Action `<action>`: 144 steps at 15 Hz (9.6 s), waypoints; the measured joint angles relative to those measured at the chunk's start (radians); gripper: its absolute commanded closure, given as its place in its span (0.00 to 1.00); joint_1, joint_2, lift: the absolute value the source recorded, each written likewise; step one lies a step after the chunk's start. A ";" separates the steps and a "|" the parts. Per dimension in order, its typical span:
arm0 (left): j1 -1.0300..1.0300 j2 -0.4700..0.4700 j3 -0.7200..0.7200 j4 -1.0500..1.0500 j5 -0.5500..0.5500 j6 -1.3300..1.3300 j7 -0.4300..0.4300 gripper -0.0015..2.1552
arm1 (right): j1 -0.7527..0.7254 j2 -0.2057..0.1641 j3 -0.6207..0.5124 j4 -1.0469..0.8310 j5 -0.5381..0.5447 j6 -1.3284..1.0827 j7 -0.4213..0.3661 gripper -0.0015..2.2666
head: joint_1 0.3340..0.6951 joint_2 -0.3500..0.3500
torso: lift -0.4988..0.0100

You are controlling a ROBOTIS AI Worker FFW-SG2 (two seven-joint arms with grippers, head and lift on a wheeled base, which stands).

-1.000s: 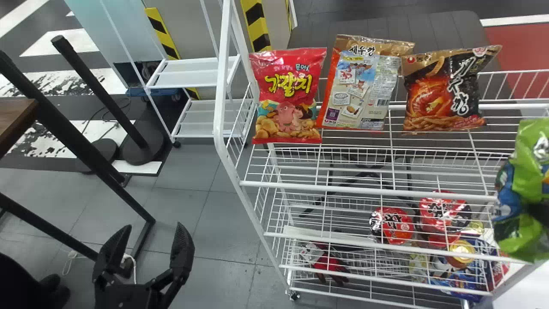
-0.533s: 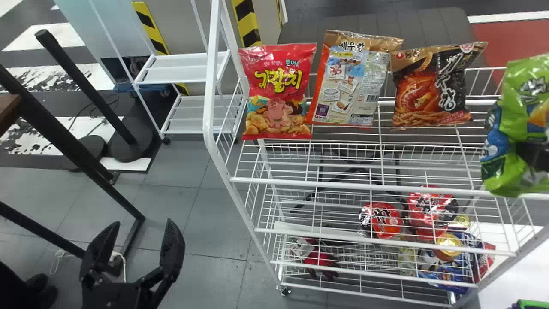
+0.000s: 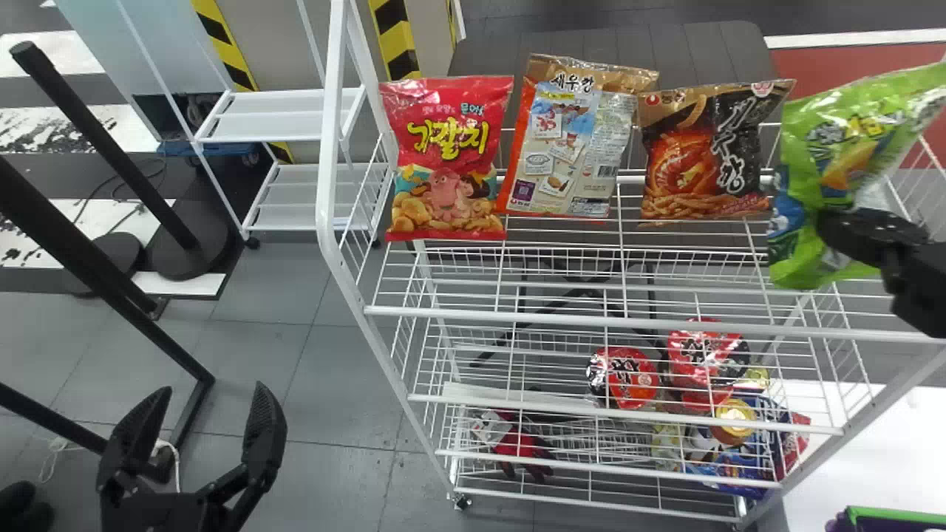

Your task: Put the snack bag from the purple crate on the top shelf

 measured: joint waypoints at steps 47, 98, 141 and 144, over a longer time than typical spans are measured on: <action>-0.097 0.061 0.065 0.143 0.056 0.032 -0.033 0.03 | -0.272 0.000 0.037 0.922 -0.319 -0.936 -0.451 0.77 | 1.00 0.70 | 0.98; 0.019 -0.018 0.065 -0.074 0.032 0.124 -0.033 0.04 | 0.576 -0.045 0.271 0.126 -0.181 -0.938 -0.479 0.07 | 1.00 1.00 | 0.98; 0.036 -0.032 0.066 -0.141 0.030 0.152 -0.033 0.03 | 0.634 -0.077 0.278 0.018 -0.173 -0.843 -0.479 0.07 | 1.00 1.00 | 0.98; 0.036 -0.032 0.064 -0.142 0.029 0.151 -0.030 0.03 | 0.637 -0.077 0.278 0.018 -0.173 -0.846 -0.479 0.07 | 1.00 1.00 | 0.98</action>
